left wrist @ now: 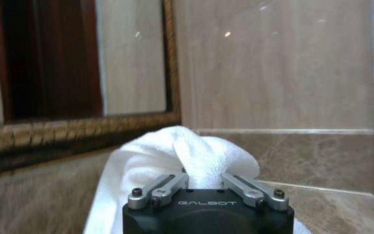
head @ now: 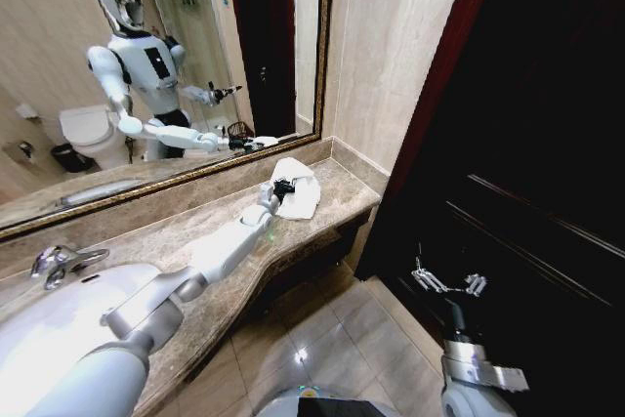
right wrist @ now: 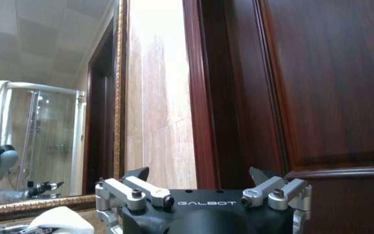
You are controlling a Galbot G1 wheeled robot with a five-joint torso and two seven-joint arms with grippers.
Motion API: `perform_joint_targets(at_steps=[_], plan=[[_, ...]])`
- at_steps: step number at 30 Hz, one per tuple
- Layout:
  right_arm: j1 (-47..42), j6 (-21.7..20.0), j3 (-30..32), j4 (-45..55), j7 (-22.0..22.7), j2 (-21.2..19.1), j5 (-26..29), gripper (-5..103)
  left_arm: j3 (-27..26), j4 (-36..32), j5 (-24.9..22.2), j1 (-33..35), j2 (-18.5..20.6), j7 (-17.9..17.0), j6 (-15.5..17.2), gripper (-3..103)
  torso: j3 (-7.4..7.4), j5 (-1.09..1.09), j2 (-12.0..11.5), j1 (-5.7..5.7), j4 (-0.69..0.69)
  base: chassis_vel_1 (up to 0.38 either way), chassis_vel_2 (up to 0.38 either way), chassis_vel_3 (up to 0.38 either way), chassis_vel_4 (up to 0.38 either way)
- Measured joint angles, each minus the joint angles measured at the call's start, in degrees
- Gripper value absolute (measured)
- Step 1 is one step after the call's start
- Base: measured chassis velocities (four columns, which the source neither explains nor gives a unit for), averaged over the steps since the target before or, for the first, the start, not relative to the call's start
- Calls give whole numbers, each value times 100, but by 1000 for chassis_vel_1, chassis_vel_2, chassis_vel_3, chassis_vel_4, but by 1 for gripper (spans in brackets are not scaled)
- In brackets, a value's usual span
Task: Discard the used towel into the hamper.
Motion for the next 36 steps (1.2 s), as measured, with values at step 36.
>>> perform_joint_targets(at_steps=[36], plan=[[137,-253,-21,146,427,147,59,100,-1741,-5427,-115,1485,2132,-489,-328,8,0,2,1,0,0,0,0,0,0]])
